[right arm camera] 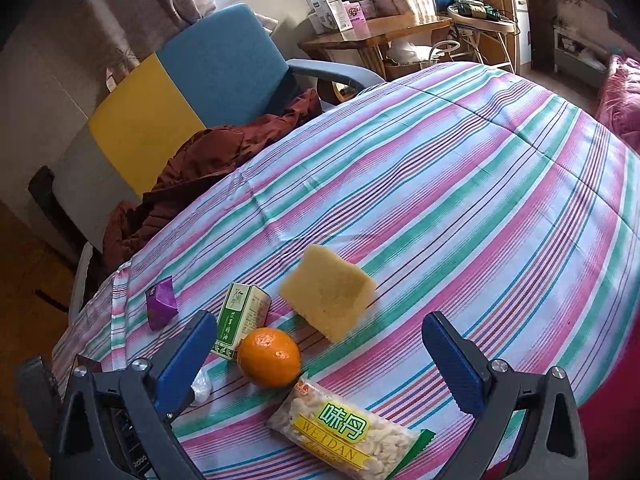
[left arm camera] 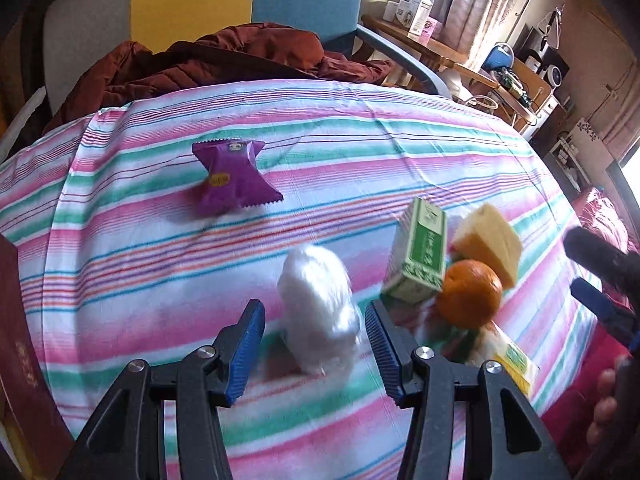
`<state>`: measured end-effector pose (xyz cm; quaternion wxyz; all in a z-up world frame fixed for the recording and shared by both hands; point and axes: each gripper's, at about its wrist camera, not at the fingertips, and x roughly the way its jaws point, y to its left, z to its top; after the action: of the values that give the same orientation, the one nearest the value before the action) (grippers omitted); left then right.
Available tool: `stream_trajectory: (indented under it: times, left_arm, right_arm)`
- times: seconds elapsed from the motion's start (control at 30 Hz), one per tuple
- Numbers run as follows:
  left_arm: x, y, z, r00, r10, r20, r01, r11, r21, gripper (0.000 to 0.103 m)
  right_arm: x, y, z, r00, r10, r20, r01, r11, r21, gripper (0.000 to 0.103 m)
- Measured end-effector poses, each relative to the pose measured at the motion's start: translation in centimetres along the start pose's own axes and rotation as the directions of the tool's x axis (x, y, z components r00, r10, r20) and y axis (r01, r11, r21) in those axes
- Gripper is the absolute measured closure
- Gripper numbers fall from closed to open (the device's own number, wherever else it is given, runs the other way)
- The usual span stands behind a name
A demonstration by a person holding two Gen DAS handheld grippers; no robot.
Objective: Organize objects
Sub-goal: 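Grasp the plastic-wrapped cotton ball with the left tool while the right tool grasps the purple packet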
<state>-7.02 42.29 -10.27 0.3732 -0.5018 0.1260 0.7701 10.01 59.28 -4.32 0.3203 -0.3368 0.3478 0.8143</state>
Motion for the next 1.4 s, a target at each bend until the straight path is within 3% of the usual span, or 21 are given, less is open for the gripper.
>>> stream_trajectory:
  times: [0.1,0.17,0.57,0.77,0.93,1.1,1.2,1.4]
  left_arm:
    - [1.6,0.1,0.7,1.0,0.022,-0.01,-0.021,1.0,0.008,0.053]
    - [1.9,-0.1,0.4,0.998,0.062,0.024,-0.063,0.997,0.042,0.068]
    - [-2.5,0.9,-7.0,0.995,0.051,0.081,-0.057,0.995,0.086,0.068]
    - [-3.8,1.3,-9.3,0.993,0.025,0.116,-0.04,0.991,0.128,0.068]
    - [-3.8,1.5,-9.6,0.989,0.006,0.147,-0.026,0.991,0.135,0.068]
    - [-3.8,1.9,-10.0,0.984,-0.021,0.179,-0.004,0.991,0.135,0.067]
    - [-3.9,2.1,-10.1,0.983,-0.034,0.182,0.01,0.992,0.128,0.067]
    - [-3.9,2.4,-10.1,0.981,-0.055,0.187,0.034,0.993,0.117,0.066]
  right_arm:
    - [0.2,0.1,0.0,1.0,-0.002,-0.005,0.002,1.0,-0.007,0.0]
    - [0.3,0.1,0.0,1.0,-0.006,-0.009,0.006,1.0,-0.013,0.0]
    - [0.8,3.1,-1.1,0.999,0.013,-0.037,-0.019,0.987,-0.161,0.0]
    - [1.4,5.8,-2.5,0.993,0.06,-0.106,-0.087,0.957,-0.276,0.0]
    - [2.7,10.6,-2.5,0.976,0.108,-0.19,-0.178,0.898,-0.402,0.007]
    - [6.7,15.4,-1.4,0.948,0.132,-0.29,-0.26,0.847,-0.464,0.027]
    - [9.4,17.7,-0.8,0.927,0.133,-0.351,-0.299,0.827,-0.476,0.027]
    - [14.3,21.6,0.0,0.916,0.098,-0.388,-0.298,0.816,-0.495,0.027]
